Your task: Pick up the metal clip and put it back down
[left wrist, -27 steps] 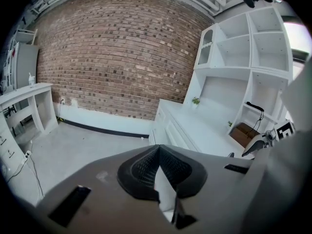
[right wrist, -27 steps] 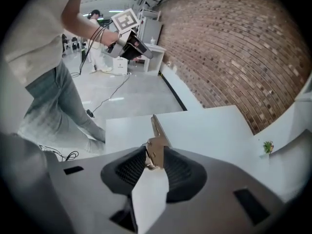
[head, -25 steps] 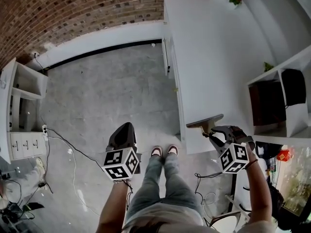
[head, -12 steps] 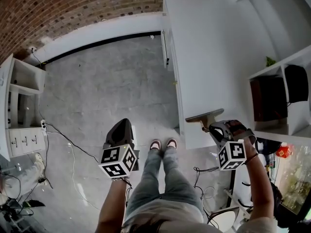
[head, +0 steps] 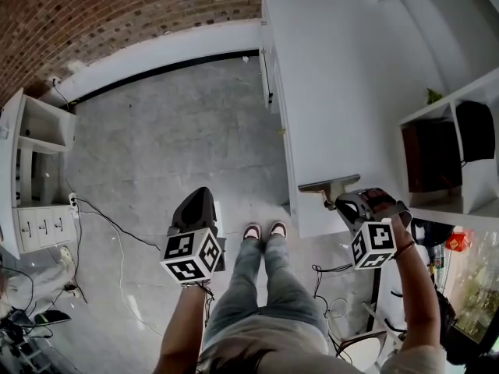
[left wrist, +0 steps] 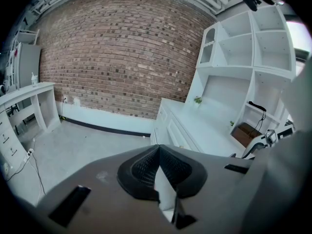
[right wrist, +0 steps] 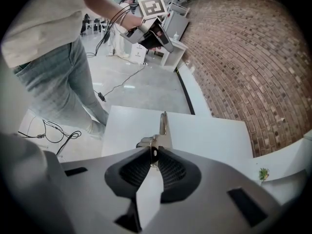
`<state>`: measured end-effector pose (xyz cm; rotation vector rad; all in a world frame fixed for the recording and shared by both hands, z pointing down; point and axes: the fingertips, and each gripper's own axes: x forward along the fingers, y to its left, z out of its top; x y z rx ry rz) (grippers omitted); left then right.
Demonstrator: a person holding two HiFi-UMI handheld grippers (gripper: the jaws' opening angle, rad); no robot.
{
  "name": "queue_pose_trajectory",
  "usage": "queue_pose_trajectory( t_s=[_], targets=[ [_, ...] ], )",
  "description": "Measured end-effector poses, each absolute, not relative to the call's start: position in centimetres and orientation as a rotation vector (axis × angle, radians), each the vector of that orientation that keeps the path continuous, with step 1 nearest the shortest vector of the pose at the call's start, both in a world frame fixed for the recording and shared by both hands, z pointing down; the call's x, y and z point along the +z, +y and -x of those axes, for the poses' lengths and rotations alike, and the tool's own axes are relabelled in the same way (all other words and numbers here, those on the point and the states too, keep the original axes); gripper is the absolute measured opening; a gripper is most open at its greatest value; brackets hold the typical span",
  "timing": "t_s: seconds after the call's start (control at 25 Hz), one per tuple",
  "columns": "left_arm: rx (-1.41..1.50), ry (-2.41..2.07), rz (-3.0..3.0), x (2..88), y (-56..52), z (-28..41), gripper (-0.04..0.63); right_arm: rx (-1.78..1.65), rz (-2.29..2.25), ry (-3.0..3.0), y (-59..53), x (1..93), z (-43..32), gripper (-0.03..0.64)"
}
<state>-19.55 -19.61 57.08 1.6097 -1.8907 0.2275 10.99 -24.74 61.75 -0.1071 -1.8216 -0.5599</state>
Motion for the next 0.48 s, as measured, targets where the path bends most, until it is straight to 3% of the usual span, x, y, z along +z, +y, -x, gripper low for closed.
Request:
queue_pose_trajectory(
  t_s=[0.48],
  targets=[
    [0.201,-1.935,-1.608,55.0,-20.4,20.7,0.011,-0.573,0.088,-1.844,-26.7,60.1,-10.0,0.017]
  ],
)
